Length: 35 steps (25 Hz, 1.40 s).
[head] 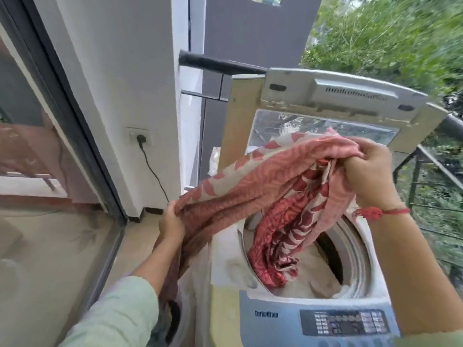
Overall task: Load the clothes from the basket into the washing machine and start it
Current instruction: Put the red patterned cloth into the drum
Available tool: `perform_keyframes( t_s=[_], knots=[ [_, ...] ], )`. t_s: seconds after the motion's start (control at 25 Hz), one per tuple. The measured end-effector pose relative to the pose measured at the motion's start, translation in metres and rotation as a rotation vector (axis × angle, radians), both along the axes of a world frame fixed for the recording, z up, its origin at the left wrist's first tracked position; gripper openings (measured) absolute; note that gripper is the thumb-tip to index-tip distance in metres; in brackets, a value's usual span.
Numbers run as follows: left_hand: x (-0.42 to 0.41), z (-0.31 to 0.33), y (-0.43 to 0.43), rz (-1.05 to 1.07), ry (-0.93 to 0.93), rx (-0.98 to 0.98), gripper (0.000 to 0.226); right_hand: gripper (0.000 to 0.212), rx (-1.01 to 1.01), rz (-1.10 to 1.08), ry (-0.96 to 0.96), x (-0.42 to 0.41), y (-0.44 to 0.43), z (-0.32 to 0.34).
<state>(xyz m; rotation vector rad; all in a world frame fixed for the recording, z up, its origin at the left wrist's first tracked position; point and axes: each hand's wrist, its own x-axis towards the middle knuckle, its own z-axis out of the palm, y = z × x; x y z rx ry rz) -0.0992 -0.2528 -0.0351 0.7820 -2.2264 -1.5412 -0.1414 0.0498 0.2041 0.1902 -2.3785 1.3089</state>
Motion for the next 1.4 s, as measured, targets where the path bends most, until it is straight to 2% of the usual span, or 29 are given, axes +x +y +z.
perform_keyframes(
  t_s=[0.16, 0.28, 0.36, 0.44, 0.48, 0.52, 0.6, 0.64, 0.68, 0.72, 0.8, 0.88, 0.92, 1.0, 1.08, 1.12, 1.16, 1.24, 1.28, 1.4],
  knots=[
    [-0.016, 0.087, 0.004, 0.115, 0.213, -0.133, 0.018, 0.039, -0.238, -0.100, 0.008, 0.006, 0.053, -0.002],
    [-0.010, 0.157, 0.025, 0.110, 0.469, -0.201, 0.019, 0.021, -0.266, -0.252, 0.015, 0.007, 0.087, -0.017],
    [-0.011, 0.190, 0.036, 0.069, 0.621, -0.271, 0.022, 0.024, -0.196, -0.371, -0.121, -0.001, 0.107, -0.048],
    [-0.015, 0.199, 0.057, -0.093, 0.630, -0.399, 0.029, 0.028, -0.028, -0.366, -0.378, -0.006, 0.120, -0.093],
    [-0.017, 0.190, 0.067, -0.242, 0.566, -0.463, 0.033, 0.025, 0.148, -0.251, -0.549, -0.007, 0.121, -0.118],
    [-0.019, 0.175, 0.077, -0.435, 0.416, -0.534, 0.038, 0.020, 0.431, -0.076, -0.705, -0.006, 0.120, -0.140],
    [-0.021, 0.135, 0.089, -0.830, -0.075, -0.712, 0.059, 0.003, 0.959, 0.191, -0.898, 0.002, 0.102, -0.159],
    [-0.019, 0.117, 0.088, -0.945, -0.256, -0.721, 0.068, 0.005, 1.065, 0.254, -0.945, 0.006, 0.090, -0.156],
    [-0.014, 0.103, 0.082, -0.979, -0.318, -0.671, 0.073, 0.012, 1.027, 0.273, -0.930, 0.007, 0.078, -0.154],
    [-0.008, 0.094, 0.069, -0.935, -0.280, -0.582, 0.073, 0.029, 0.926, 0.255, -0.884, 0.003, 0.065, -0.153],
    [0.003, 0.082, 0.037, -0.746, -0.123, -0.412, 0.065, 0.052, 0.654, 0.164, -0.697, -0.003, 0.030, -0.143],
    [0.010, 0.058, -0.004, -0.563, -0.174, -0.400, 0.063, 0.069, 0.556, 0.256, -0.508, -0.003, -0.023, -0.130],
    [0.012, 0.044, -0.023, -0.498, -0.286, -0.435, 0.067, 0.082, 0.602, 0.346, -0.483, -0.001, -0.054, -0.127],
    [0.017, 0.012, -0.043, -0.490, -0.561, -0.511, 0.087, 0.107, 0.901, 0.494, -0.502, 0.006, -0.119, -0.132],
    [0.026, -0.017, -0.043, -0.594, -0.718, -0.480, 0.104, 0.114, 1.127, 0.520, -0.519, 0.010, -0.162, -0.163],
    [0.030, -0.031, -0.038, -0.639, -0.756, -0.442, 0.108, 0.107, 1.177, 0.489, -0.526, 0.013, -0.174, -0.181],
    [0.033, -0.042, -0.032, -0.664, -0.775, -0.403, 0.109, 0.089, 1.189, 0.431, -0.490, 0.017, -0.180, -0.192],
    [0.035, -0.062, -0.020, -0.633, -0.771, -0.322, 0.105, 0.045, 1.153, 0.329, -0.270, 0.026, -0.183, -0.200],
    [0.035, -0.072, -0.016, -0.589, -0.749, -0.288, 0.101, 0.035, 1.086, 0.326, -0.200, 0.031, -0.180, -0.197],
    [0.047, -0.087, -0.008, -0.342, -0.555, -0.189, 0.071, 0.026, 0.713, 0.314, -0.228, 0.034, -0.154, -0.169]
  ],
)
